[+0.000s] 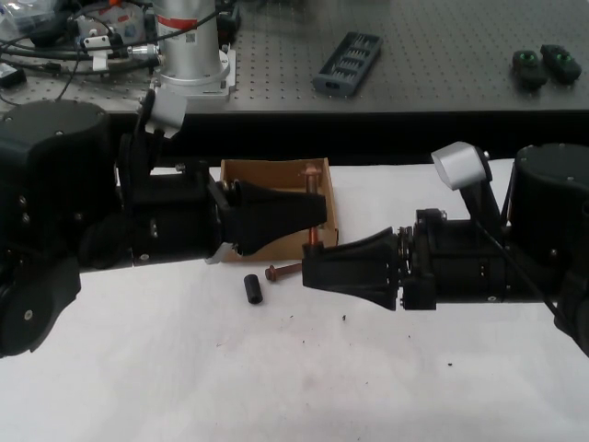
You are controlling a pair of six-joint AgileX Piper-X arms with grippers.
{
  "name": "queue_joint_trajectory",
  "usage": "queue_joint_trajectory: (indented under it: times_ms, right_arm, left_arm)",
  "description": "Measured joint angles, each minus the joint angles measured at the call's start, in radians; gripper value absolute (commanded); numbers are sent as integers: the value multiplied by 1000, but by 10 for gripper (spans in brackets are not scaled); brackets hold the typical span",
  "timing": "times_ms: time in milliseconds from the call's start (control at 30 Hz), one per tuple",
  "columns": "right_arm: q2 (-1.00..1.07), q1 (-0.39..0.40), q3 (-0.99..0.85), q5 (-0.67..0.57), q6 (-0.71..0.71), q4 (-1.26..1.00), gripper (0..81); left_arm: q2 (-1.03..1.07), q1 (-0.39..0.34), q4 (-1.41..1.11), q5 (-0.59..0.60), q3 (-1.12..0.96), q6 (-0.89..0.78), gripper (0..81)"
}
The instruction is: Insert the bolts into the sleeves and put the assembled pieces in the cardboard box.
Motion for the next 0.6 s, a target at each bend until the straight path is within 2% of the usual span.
queue_joint_trajectory:
  times_ms: [467,500,567,600]
  right_arm:
    - [6,0,0,3,28,-40,40]
    - [6,0,0,3,28,-43,40]
    - [6,0,0,3,28,-48,40]
    - [6,0,0,3,33,-47,40]
  left_arm:
    - [-2,0,16,-5,-1,23,5]
    - [-2,0,16,-1,-1,41,35]
    - [-2,0,16,1,-4,55,146]
    - [-2,0,16,9,-6,92,242]
